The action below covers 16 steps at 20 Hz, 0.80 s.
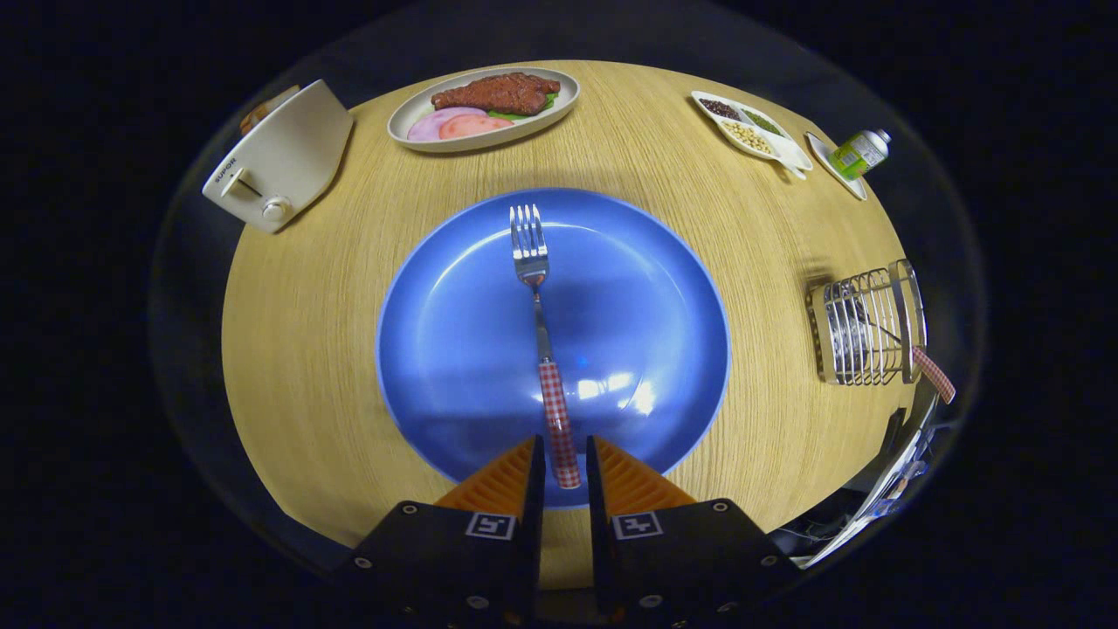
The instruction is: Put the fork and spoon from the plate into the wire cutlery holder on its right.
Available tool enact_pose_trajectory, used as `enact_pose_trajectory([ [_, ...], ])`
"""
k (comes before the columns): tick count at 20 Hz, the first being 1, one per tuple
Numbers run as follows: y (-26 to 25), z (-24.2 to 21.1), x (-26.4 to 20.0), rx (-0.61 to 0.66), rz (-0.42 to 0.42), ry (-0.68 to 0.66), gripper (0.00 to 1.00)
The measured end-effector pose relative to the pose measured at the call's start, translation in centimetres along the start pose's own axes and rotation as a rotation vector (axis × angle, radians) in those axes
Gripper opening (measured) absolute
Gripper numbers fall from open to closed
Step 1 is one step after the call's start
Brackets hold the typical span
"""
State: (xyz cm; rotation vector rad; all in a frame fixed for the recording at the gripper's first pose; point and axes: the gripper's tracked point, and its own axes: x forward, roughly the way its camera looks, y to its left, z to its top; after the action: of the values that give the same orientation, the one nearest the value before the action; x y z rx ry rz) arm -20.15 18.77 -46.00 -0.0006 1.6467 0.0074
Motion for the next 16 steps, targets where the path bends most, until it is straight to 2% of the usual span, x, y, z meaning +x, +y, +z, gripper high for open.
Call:
enact_pose_trajectory([
  [3, 0.3, -0.6, 0.7, 0.017, 0.015, 0.001, 0.26],
  [8, 0.2, 0.3, 1.0, 0.02, 0.029, -0.09, 0.26],
  [12, 0.0, 0.7, 0.9, -0.009, 0.029, -0.142, 0.1],
  [16, -0.5, 0.9, -0.2, -0.015, 0.054, -0.14, 0.08],
])
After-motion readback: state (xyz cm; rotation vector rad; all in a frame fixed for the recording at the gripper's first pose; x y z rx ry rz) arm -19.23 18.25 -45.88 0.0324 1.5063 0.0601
